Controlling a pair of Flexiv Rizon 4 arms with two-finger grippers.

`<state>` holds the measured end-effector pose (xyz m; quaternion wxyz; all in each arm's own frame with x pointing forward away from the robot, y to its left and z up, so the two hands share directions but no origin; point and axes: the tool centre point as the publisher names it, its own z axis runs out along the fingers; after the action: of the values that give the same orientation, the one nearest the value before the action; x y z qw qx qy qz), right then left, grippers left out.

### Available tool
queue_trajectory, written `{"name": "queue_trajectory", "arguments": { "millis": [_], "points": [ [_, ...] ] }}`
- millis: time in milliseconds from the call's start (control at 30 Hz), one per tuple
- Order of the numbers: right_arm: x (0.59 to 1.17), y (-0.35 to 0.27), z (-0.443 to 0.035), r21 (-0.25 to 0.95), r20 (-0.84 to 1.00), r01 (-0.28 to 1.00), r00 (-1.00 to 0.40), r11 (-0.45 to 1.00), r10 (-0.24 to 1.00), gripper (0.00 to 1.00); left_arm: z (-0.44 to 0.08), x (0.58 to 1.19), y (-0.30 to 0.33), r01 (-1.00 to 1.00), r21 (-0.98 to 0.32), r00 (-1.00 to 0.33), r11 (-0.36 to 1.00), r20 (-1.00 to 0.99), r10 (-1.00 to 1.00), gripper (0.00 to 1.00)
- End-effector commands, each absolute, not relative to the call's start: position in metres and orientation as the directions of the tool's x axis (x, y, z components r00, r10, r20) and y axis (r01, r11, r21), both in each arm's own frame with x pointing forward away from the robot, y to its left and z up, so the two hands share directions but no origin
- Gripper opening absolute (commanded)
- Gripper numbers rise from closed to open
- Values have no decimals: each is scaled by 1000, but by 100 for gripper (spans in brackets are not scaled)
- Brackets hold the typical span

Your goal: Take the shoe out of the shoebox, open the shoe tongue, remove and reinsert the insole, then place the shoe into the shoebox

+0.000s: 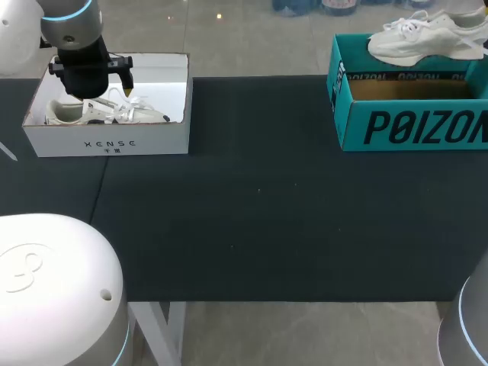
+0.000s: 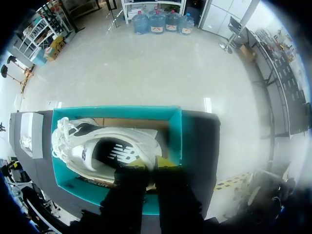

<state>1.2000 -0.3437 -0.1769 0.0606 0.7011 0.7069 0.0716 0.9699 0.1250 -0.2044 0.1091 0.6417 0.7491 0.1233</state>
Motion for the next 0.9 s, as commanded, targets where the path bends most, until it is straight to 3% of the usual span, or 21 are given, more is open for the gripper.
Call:
{"name": "queue_trajectory", "arguments": {
  "millis": [33,400,900],
  "points": [
    [1142,-338,-122,283,8,959,-18,15,1000,0,-204,970,125,934,325,-152,145,-3,988,100],
    [1044,-304,-105,315,24,949,-16,8,1000,0,-204,970,125,934,325,-152,145,-3,988,100],
    [886,-226,-137,365,77,928,51,-76,996,0,-204,970,125,934,325,-152,145,-3,988,100]
  ]
}}
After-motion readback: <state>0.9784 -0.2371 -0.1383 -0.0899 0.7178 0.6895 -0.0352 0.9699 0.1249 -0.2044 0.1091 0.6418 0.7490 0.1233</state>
